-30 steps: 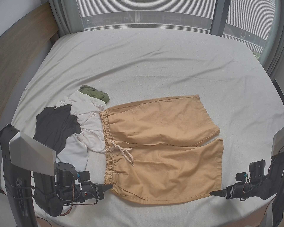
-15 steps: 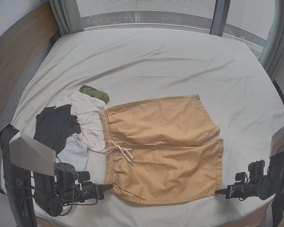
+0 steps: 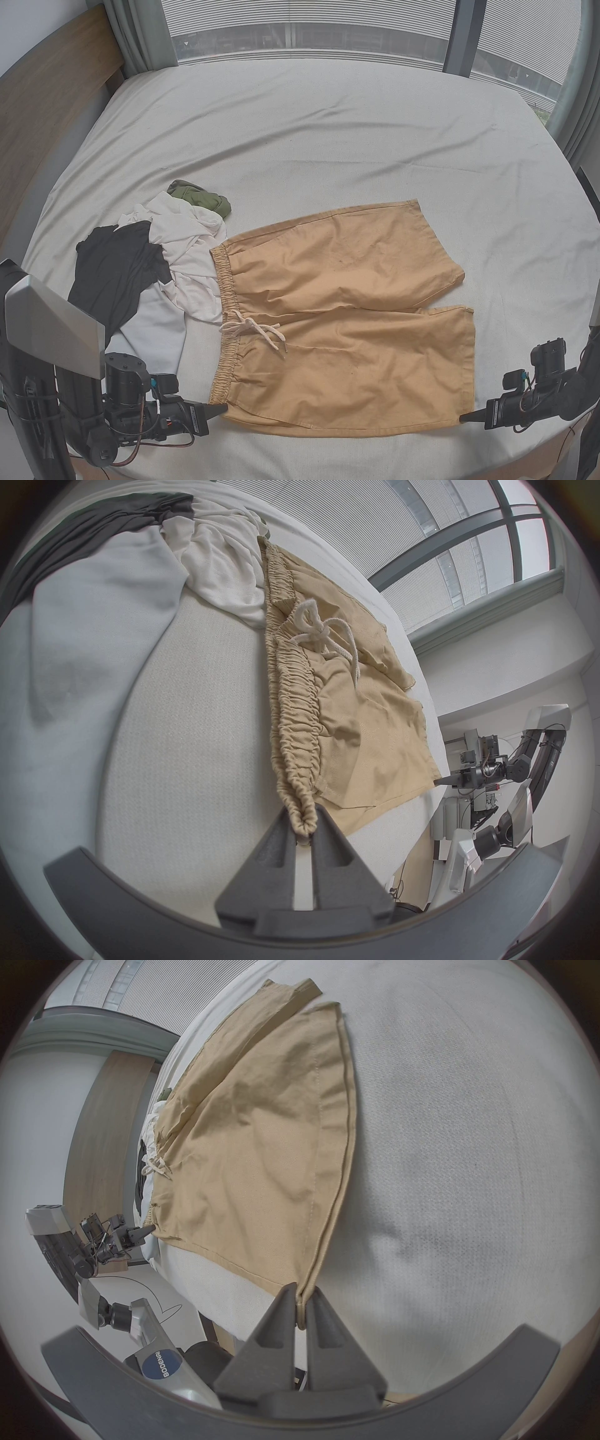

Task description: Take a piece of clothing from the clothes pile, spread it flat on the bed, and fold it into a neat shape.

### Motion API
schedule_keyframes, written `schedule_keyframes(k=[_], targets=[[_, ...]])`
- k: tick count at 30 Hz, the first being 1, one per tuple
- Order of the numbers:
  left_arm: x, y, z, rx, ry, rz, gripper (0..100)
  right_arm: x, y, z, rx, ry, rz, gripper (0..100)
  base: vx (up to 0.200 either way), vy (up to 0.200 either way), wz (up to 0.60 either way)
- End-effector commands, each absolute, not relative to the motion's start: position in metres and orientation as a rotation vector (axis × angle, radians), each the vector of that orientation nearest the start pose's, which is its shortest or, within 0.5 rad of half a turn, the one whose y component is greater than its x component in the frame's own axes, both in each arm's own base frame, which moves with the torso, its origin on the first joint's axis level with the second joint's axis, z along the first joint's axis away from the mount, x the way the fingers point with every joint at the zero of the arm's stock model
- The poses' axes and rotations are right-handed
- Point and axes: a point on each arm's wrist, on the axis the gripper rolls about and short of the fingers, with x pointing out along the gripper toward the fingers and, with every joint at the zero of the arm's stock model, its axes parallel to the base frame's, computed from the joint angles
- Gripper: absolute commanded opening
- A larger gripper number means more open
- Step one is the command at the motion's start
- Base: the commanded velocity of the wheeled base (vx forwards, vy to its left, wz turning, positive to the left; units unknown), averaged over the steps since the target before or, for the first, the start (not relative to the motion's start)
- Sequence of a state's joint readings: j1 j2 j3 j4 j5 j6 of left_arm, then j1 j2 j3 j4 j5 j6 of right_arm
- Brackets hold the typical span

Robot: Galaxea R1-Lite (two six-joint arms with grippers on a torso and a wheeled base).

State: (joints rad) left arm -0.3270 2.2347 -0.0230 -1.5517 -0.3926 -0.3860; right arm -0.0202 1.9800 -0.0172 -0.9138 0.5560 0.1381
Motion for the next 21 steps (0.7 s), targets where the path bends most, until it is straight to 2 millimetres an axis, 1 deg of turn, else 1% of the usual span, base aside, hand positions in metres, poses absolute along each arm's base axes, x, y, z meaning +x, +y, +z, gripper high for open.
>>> schedule_keyframes(k=[1,8,12,21], targets=[[0.201,-0.076,-0.008,-0.381,0.806,-0.547,0,0.165,0.010,0.007,0.411,1.037,0.423,0,0.000,0.000,0.00],[0.199,-0.075,-0.011,-0.381,0.845,-0.534,0,0.157,0.010,0.011,0.413,1.068,0.419,0,0.000,0.000,0.00],[0.198,-0.071,-0.014,-0.390,0.872,-0.519,0,0.155,0.010,0.010,0.408,1.087,0.420,0,0.000,0.000,0.00],[0.192,-0.072,-0.006,-0.397,0.900,-0.559,0,0.147,0.013,0.015,0.401,1.116,0.436,0,0.000,0.000,0.00]])
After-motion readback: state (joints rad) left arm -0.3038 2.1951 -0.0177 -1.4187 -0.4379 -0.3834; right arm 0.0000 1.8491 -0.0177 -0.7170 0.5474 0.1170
